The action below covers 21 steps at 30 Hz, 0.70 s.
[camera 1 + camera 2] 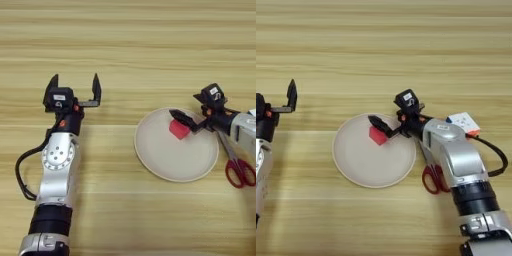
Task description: Move the objects on the table
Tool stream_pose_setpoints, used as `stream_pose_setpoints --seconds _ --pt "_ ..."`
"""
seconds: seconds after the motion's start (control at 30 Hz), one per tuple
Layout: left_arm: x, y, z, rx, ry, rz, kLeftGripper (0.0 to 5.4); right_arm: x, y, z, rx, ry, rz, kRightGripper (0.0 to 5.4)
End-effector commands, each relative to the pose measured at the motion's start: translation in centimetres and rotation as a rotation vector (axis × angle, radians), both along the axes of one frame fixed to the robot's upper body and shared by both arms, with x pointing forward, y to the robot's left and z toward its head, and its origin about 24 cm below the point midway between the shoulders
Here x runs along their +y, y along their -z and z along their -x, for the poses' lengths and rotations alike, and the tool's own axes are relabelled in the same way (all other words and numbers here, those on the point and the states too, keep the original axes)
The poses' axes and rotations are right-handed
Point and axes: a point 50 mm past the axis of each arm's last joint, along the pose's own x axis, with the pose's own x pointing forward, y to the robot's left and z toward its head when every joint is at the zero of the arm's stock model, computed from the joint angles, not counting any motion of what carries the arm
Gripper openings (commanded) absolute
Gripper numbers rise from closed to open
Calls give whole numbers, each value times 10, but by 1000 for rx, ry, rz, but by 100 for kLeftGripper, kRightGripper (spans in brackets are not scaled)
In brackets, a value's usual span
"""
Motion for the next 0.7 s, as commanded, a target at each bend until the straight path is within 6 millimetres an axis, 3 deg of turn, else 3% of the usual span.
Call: stream_pose_setpoints --seconds 0.03,0.43,0.7 --pt "-2 -1 0 -8 0 -4 540 -2 3 -13 100 3 -62 534" --pt "-3 0 1 -5 -3 -1 540 -8 5 -24 222 5 -147 534" --pt "-3 0 1 -6 -4 1 540 -5 4 -17 282 -62 -173 534"
